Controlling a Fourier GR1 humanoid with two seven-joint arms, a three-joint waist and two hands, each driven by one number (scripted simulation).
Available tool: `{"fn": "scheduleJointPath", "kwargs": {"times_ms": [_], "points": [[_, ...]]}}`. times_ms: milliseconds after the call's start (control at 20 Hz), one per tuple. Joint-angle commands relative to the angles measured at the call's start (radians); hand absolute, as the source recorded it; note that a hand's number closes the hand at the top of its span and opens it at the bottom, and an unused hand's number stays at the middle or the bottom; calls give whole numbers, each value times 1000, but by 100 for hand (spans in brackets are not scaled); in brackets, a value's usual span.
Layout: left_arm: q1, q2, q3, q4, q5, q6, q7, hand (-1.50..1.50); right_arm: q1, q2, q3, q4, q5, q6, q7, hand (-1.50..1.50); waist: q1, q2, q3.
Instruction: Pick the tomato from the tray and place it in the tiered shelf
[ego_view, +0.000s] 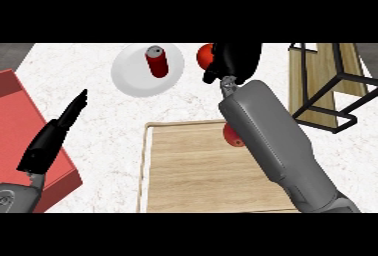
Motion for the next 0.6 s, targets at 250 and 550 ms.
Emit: {"fn": "scheduleJointPath", "kwargs": {"times_ms": [250, 550], "points": [[23, -58, -3, 65, -21, 23, -24, 0, -311, -67, -48, -34, 124, 116, 117, 150, -33, -3, -19], [6, -72, -3, 32, -26, 29, 35, 0, -422, -127, -176, -19, 65, 224, 148, 150, -35, -4, -18]]}}
